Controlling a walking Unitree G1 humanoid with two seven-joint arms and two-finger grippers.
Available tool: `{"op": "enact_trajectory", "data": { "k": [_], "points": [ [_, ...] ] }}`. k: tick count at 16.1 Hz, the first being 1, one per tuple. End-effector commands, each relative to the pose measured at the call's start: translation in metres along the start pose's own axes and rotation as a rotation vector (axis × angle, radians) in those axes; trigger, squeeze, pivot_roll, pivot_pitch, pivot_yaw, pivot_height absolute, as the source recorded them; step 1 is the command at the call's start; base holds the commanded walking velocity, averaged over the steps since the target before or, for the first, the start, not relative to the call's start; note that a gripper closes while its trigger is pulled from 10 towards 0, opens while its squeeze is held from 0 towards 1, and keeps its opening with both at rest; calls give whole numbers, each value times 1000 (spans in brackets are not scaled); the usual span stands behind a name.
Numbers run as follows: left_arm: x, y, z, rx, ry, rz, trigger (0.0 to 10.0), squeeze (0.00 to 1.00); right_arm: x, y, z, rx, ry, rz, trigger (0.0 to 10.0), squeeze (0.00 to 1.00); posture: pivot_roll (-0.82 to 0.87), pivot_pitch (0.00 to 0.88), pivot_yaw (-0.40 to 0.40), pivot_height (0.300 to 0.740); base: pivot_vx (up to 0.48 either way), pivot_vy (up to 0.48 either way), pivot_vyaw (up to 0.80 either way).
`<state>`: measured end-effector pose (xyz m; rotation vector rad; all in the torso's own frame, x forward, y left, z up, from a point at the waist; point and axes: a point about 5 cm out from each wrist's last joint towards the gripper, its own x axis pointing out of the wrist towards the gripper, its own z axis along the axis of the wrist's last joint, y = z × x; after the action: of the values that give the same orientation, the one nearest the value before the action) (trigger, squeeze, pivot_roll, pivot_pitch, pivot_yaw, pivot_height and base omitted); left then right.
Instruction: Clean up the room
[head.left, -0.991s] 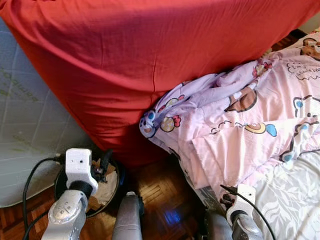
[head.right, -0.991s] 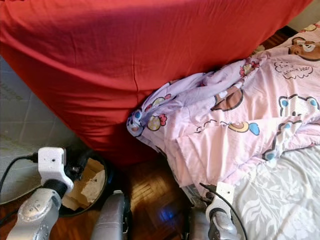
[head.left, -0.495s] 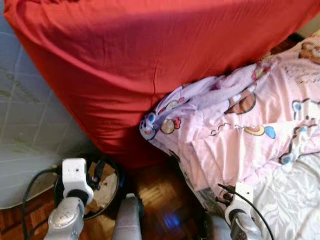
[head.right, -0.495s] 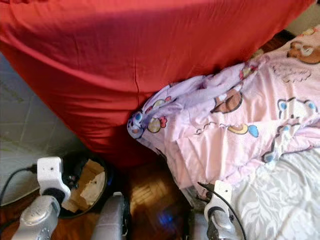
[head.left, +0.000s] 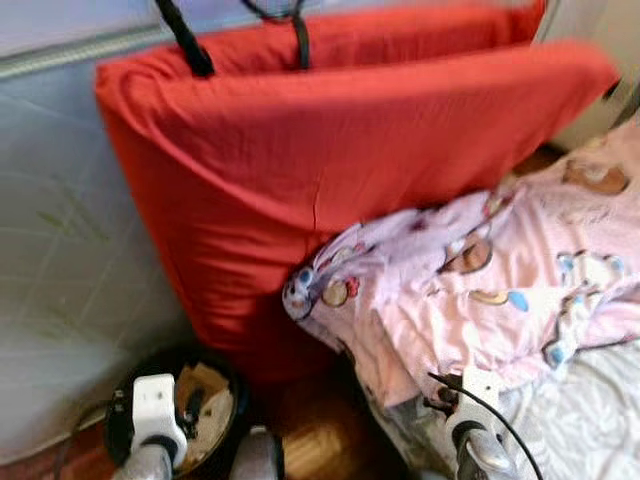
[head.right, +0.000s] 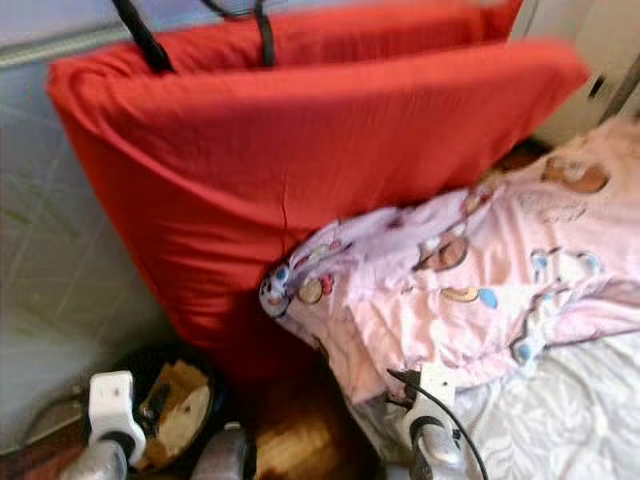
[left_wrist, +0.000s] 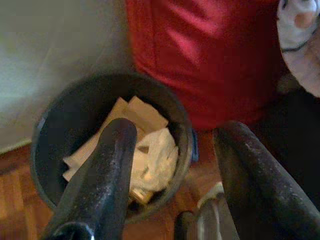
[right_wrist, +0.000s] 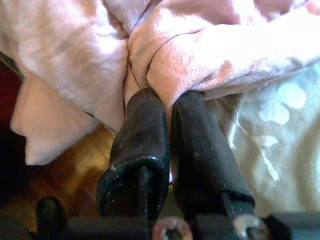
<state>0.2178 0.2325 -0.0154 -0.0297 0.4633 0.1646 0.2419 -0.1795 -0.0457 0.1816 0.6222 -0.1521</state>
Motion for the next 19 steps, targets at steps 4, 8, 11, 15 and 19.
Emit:
{"op": "enact_trajectory", "data": {
  "k": [4,8,11,15,19],
  "points": [
    [6,2,-21,19,85,39,10000,0,-1,0,2,26,-40,10,10000,0,52,0,3,646,0,0,0],
    [8,-5,-32,61,136,24,10000,0,0,3,1,-36,-17,35,10000,0,41,0,-1,686,0,0,0],
    [4,0,-44,46,197,72,10000,0,0,3,2,-66,-16,25,10000,0,38,0,-16,731,0,0,0],
    [-1,-2,-55,61,244,62,10000,0,2,4,9,-71,-39,33,10000,0,34,0,-26,740,0,0,0],
    [-7,-5,-67,56,300,59,10000,0,1,1,5,-86,-22,29,10000,0,28,0,-33,740,0,0,0]
  ]
}}
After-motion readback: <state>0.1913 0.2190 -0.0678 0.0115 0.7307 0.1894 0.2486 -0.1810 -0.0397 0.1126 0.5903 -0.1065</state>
